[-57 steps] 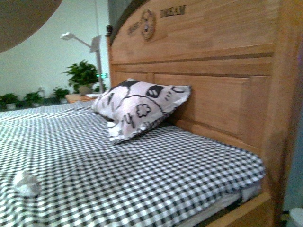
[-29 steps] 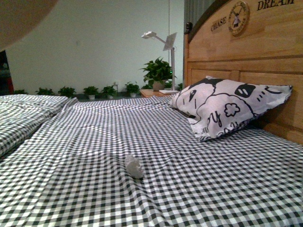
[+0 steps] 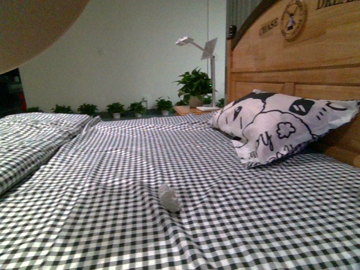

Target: Clean up trash

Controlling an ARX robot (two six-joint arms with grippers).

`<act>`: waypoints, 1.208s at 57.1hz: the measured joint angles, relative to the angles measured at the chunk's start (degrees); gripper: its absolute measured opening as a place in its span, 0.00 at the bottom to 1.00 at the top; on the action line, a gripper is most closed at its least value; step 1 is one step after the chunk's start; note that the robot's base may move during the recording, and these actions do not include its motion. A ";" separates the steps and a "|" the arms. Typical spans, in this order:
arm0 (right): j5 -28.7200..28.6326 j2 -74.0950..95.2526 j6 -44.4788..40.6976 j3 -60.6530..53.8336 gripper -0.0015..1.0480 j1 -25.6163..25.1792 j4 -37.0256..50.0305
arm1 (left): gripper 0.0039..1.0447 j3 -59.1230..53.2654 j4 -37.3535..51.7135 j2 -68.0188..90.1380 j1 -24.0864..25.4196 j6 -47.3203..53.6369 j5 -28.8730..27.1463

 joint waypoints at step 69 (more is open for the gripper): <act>-0.44 0.11 -0.07 0.00 0.19 0.02 0.00 | 0.27 21.68 -16.94 31.78 20.96 21.05 36.68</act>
